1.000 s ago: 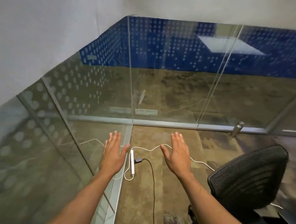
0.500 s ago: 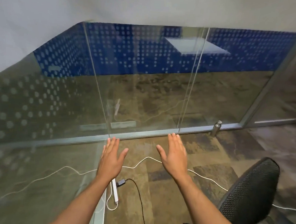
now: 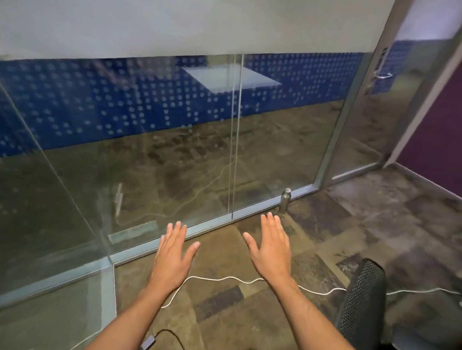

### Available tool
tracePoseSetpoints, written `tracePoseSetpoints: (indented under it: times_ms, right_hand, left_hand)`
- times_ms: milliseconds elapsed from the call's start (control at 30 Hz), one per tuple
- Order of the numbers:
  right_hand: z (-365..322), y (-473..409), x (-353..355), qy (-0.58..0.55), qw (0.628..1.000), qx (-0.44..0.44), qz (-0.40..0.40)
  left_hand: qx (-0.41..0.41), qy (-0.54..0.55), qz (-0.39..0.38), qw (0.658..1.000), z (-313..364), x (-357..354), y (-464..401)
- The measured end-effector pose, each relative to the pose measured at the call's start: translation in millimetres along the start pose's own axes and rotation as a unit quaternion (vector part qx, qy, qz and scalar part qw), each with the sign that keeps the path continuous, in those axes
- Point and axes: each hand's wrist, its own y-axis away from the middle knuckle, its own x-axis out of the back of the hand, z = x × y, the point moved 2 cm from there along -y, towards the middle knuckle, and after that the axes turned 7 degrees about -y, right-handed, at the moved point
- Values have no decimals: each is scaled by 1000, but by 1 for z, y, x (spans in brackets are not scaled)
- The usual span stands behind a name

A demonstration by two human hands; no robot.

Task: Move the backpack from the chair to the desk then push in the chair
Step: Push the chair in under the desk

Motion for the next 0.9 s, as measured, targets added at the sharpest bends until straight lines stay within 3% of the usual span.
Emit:
tracePoseSetpoints:
  times_ms: [233,467,733,900]
  right_hand:
    - [54,-2,49,27,993,-76,88]
    - [104,16,92,73,967,-186,160]
    - [134,50,130,103,910,-316,247]
    - [134,85,142,111,866,-387,296]
  left_hand:
    - [-121,16,-55,991,66,-48,-56]
    - [-246,40,-128,960,133,-106,-92]
    - [-382,65,-223,894,201,-159,-119]
    - [-469,83,-274,835,239,-176,-116]
